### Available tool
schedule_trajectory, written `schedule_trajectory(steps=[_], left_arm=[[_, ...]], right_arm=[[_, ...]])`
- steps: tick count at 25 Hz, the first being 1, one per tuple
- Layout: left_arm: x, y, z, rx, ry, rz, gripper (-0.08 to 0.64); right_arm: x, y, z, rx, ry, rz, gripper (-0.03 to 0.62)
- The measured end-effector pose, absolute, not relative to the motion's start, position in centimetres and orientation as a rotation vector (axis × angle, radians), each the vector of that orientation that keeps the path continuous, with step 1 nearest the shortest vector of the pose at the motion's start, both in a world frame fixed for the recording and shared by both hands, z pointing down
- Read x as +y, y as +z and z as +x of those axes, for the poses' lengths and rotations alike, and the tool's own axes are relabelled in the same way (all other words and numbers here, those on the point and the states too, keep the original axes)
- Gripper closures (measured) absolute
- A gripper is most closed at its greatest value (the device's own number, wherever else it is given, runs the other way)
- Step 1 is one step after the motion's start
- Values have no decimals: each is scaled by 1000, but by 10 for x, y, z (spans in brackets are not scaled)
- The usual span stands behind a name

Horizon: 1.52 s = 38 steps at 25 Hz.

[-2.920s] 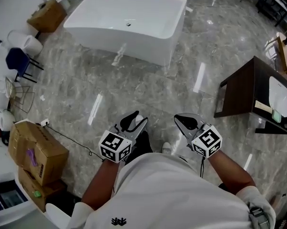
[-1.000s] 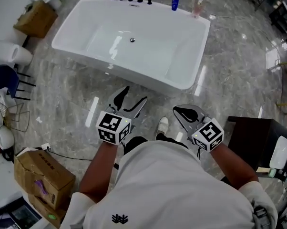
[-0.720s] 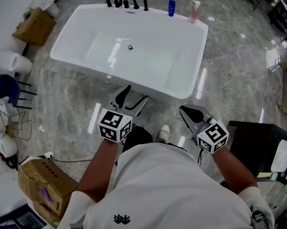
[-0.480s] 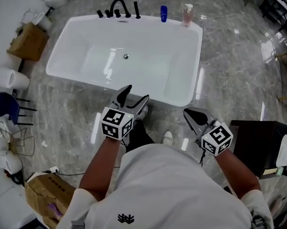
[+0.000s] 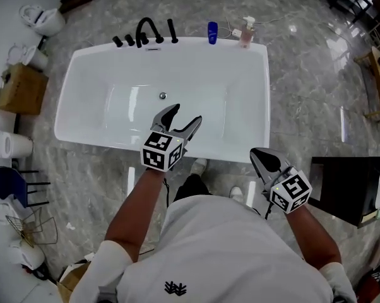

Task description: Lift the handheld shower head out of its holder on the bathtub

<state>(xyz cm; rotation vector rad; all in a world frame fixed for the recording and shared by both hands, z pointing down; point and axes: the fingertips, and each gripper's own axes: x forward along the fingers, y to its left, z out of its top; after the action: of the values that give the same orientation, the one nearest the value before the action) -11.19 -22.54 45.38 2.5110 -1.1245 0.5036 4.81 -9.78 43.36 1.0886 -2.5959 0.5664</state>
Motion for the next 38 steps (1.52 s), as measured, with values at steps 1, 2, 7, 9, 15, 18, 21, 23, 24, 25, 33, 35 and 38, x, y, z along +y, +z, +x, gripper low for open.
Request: schedule_trajectory(steps=[1,2,7,9,15,18,21,23,24,25,33,35,38], left_arm=[[-241,456,-119,-1119,508,2515,245],[-257,457,-126,-1112,512,2519,245],[-330,475,-150,-1076,537,2539,245],[-358,486,-158,-1071,558,2543,245],[-441,522,-179,-1098,594,2528,247],[-478,545,-186,-1109,604,2503,247],[-515,563,-186,-1129,604,2487,247],[-540,574,-185,-1149,606,2479,247],[-553,580,-187,-1162,613,2473,246],[-566,586,-188,-1175,626,2470,246],[-654,633,-194,-1233,708,2441,246],[-675,642,-198,-1250,715,2432,246],[-702,653,-204,-1274,722,2411,247]], right_arm=[[-106,434,39,-2587,577,1108,577],[-114,436,32,-2575,584,1125,577],[-149,452,13,-2479,626,1212,577],[-162,461,8,-2444,647,1250,577],[-191,490,-7,-2368,736,1302,577],[-201,511,-12,-2330,764,1319,577],[-212,525,-4,-2274,773,1349,577],[-218,534,3,-2239,794,1374,577],[-221,538,5,-2226,807,1382,577],[-223,543,6,-2216,819,1385,577],[-235,581,17,-2131,890,1364,577],[-242,589,18,-2122,904,1366,577],[-249,600,18,-2111,927,1360,577]])
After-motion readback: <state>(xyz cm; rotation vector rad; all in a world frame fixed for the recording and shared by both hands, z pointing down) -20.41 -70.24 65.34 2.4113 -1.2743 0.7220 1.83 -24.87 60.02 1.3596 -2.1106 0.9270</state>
